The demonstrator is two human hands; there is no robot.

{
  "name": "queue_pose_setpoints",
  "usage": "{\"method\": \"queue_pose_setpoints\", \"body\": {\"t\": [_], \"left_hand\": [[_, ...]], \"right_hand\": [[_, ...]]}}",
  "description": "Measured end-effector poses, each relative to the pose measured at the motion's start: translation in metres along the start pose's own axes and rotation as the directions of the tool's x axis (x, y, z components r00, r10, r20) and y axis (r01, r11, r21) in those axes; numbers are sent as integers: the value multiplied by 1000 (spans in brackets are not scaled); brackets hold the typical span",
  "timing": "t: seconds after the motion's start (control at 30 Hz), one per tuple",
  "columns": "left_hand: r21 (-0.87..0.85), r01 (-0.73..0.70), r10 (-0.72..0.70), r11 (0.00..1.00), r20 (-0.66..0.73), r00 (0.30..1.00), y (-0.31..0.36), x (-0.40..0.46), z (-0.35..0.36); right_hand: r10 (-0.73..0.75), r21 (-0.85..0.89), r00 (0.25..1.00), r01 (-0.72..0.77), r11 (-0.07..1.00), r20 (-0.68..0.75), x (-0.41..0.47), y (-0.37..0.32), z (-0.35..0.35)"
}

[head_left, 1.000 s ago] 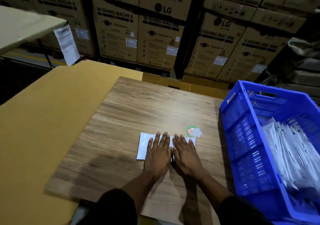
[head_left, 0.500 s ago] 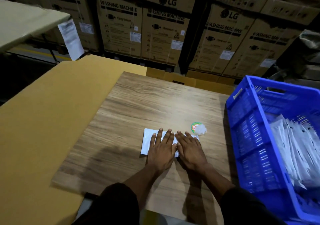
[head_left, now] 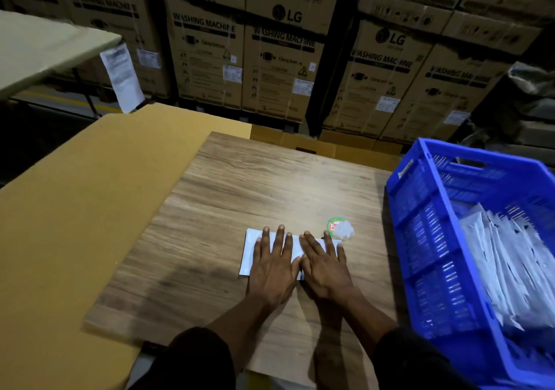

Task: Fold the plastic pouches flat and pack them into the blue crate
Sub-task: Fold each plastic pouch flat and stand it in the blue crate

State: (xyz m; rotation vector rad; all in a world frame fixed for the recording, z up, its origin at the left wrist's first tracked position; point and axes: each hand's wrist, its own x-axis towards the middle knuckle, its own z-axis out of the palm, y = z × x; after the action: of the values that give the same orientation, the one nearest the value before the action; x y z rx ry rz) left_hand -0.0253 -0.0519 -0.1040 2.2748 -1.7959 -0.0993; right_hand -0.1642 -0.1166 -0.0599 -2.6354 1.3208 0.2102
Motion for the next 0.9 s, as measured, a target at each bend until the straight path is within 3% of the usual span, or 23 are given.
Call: {"method": "queue_pose_setpoints", "body": {"t": [0.5, 0.9], "left_hand": [[-6, 25, -25, 1000, -34, 999, -17, -3, -1], [-28, 36, -38, 999, -67, 997, -22, -11, 0]], "right_hand": [[45, -24, 999, -45, 999, -24, -8, -3, 8], [209, 137, 978, -205, 969, -9, -23, 15, 14]]}}
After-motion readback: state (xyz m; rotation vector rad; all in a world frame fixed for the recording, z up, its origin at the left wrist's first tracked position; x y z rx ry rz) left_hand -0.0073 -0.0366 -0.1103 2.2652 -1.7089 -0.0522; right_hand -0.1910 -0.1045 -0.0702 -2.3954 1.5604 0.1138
